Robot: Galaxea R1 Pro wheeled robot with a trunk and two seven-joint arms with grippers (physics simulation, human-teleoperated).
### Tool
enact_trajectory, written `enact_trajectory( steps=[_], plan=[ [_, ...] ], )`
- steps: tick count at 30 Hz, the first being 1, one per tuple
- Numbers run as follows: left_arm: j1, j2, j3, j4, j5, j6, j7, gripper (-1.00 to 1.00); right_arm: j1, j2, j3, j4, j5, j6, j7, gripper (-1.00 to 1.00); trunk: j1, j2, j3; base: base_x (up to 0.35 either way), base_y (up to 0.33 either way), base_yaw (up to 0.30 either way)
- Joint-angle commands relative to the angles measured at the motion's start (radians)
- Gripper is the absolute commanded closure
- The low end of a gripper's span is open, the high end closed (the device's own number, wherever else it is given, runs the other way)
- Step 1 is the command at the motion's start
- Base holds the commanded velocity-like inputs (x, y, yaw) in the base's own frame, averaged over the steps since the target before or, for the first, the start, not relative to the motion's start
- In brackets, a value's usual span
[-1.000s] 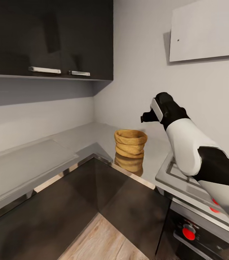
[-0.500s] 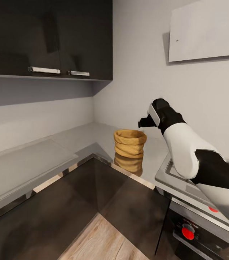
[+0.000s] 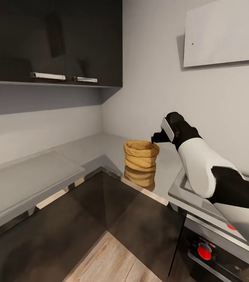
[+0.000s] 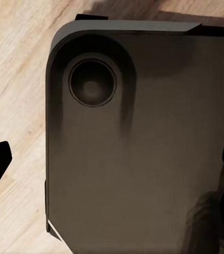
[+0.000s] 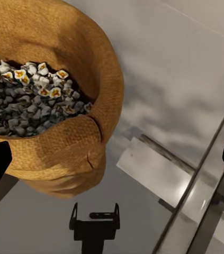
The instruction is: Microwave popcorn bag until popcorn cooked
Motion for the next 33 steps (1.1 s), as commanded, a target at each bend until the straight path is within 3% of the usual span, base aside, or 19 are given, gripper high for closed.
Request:
enact_trajectory(
  steps=[1, 11, 27, 33],
  plan=[
    [0.000, 0.000, 0.001, -0.001, 0.007, -0.001, 0.000, -1.00, -0.001, 0.002, -0.008, -0.001, 0.009, 0.003, 0.001, -1.00, 0.000, -0.001, -0.001, 0.000, 0.000, 0.000],
    [0.000, -0.002, 0.001, -0.001, 0.008, -0.002, 0.002, -1.00, -0.001, 0.005, -0.007, 0.000, 0.010, 0.003, 0.001, -1.00, 0.000, -0.001, -0.001, 0.000, 0.000, 0.000],
    [0.000, -0.003, 0.001, -0.001, 0.007, -0.001, 0.000, -1.00, -0.001, 0.002, -0.009, 0.002, 0.009, 0.003, 0.000, -1.00, -0.061, 0.111, 0.049, 0.000, 0.000, 0.000],
    [0.000, -0.002, 0.001, -0.001, 0.008, -0.001, 0.000, -1.00, -0.001, 0.004, -0.009, 0.018, 0.005, -0.121, -0.001, -1.00, -0.084, 0.153, 0.068, 0.000, 0.000, 0.000]
  ],
)
